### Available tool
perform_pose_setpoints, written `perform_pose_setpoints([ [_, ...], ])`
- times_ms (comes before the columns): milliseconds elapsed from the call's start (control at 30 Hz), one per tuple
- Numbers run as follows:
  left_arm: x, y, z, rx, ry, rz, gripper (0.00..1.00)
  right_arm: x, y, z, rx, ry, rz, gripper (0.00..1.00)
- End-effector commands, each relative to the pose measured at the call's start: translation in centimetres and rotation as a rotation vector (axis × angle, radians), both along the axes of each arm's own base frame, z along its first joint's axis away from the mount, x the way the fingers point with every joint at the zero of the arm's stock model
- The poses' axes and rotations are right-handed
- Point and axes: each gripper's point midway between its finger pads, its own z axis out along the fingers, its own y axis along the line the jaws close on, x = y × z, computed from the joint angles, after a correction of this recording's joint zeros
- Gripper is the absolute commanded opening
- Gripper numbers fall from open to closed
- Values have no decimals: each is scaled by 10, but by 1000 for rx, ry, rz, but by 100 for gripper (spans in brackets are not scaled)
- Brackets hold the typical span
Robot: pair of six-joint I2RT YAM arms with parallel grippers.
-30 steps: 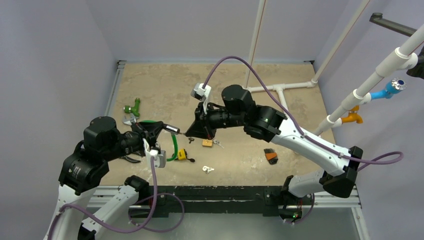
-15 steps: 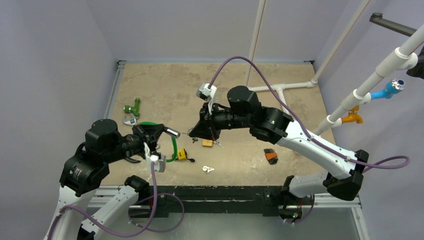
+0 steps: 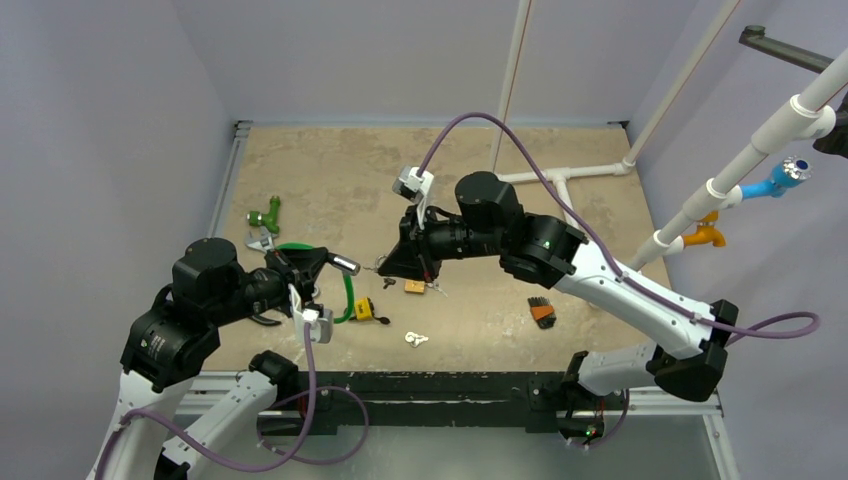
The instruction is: Unlock with the key
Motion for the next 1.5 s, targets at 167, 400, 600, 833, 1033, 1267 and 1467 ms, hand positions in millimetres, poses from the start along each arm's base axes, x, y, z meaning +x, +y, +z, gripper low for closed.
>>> perform_pose_setpoints([
  [167,3,-4,25,-37,-101,-18,0,0,9,11,51,-5,29,0],
  [400,4,-4,24,-36,-101,-19,0,-1,10,9,59,5,34,0],
  [600,4,-4,23,-35,-103,-19,0,-3,8,10,66,6,37,0],
  [833,3,-4,25,-37,-106,-20,0,-1,15,9,78,19,43,0],
  [1033,1,-3,25,-36,-106,-23,0,3,13,10,76,6,16,0],
  [1267,-1,-3,27,-40,-109,-26,0,10,13,1,46,5,-17,0],
  [1467,-2,-3,26,-41,-104,-28,0,15,11,4,50,-13,-50,0],
])
